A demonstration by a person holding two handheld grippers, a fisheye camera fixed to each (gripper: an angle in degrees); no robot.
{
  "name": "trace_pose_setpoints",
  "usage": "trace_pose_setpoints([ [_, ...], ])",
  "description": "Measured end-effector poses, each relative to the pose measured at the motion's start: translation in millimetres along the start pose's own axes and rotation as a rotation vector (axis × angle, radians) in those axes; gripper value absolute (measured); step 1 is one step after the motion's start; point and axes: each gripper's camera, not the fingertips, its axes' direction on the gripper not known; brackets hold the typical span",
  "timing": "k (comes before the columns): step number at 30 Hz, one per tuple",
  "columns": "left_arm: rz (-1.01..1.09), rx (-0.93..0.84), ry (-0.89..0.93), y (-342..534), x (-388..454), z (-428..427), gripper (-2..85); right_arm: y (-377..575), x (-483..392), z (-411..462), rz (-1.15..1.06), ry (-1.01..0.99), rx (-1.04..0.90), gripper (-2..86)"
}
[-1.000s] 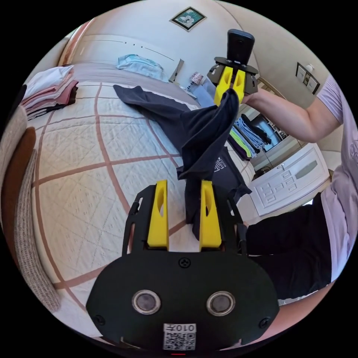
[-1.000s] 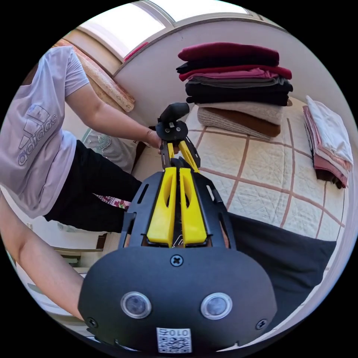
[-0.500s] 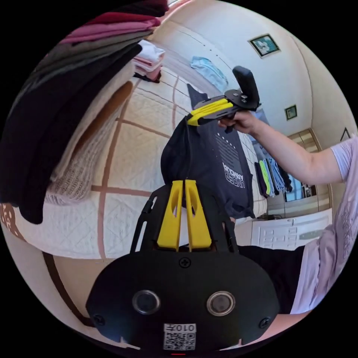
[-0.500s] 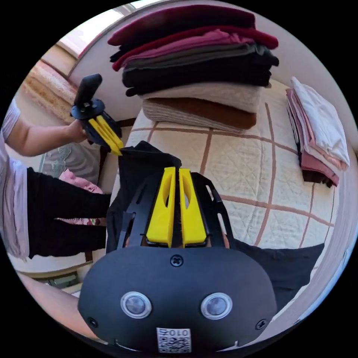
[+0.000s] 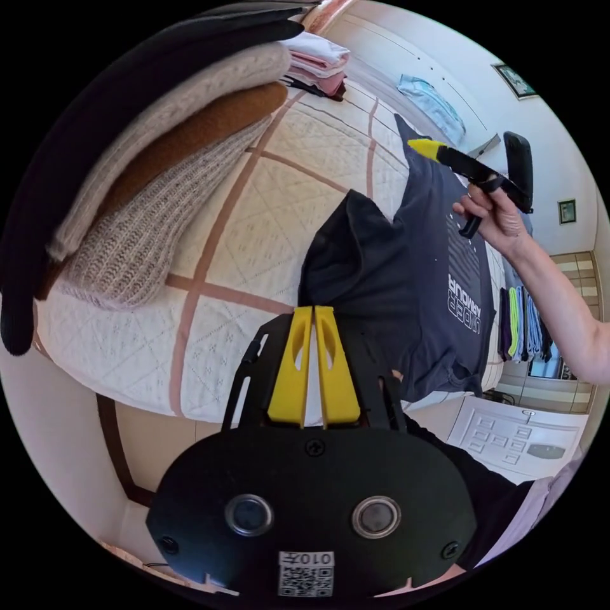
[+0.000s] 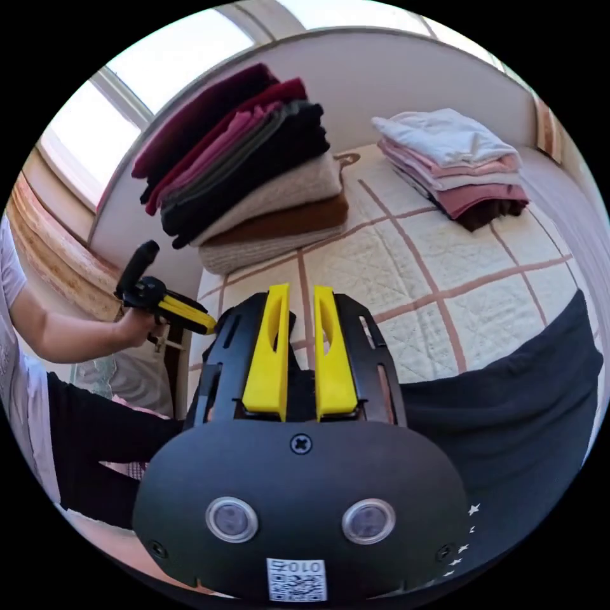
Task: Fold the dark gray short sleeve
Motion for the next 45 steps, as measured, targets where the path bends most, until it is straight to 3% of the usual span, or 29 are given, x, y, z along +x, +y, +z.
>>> trace_pose_setpoints([
  [4, 0.001, -0.012, -0.058, 8, 2, 19, 0.0, 55, 35, -63, 0.164, -0.002, 0.252, 3.9],
  [7, -0.015, 0.035, -0.198, 29, 6, 18, 0.4, 110, 39, -86, 0.214, 0.081, 0.266, 3.6],
  [10, 0.235, 0.097, -0.229, 52, 57, 22, 1.3, 174, 26, -92, 0.217, 0.107, 0.179, 3.5],
  [14, 0.729, 0.014, -0.199, 94, 181, 83, 2.9, 260, -9, -88, 0.207, 0.125, -0.022, 3.7],
  [18, 0.950, -0.113, -0.155, 134, 261, 170, 4.3, 361, -58, -87, 0.268, 0.113, -0.183, 4.5],
  [24, 0.989, -0.223, -0.239, 168, 287, 259, 4.4, 460, -95, -85, 0.478, 0.187, -0.250, 8.0],
  [31, 1.019, -0.305, -0.337, 194, 278, 327, 2.2, 493, -82, -48, 0.668, 0.192, -0.236, 6.4],
  [34, 0.998, -0.325, -0.341, 199, 272, 349, 0.8, 505, -77, -38, 0.682, 0.252, -0.319, 3.9],
  [37, 1.006, -0.325, -0.296, 209, 264, 358, 0.2, 519, -80, -58, 0.637, 0.265, -0.224, 3.5],
  [45, 1.165, -0.357, -0.242, 257, 233, 373, -0.2, 578, -91, -74, 0.470, 0.097, -0.170, 3.6],
])
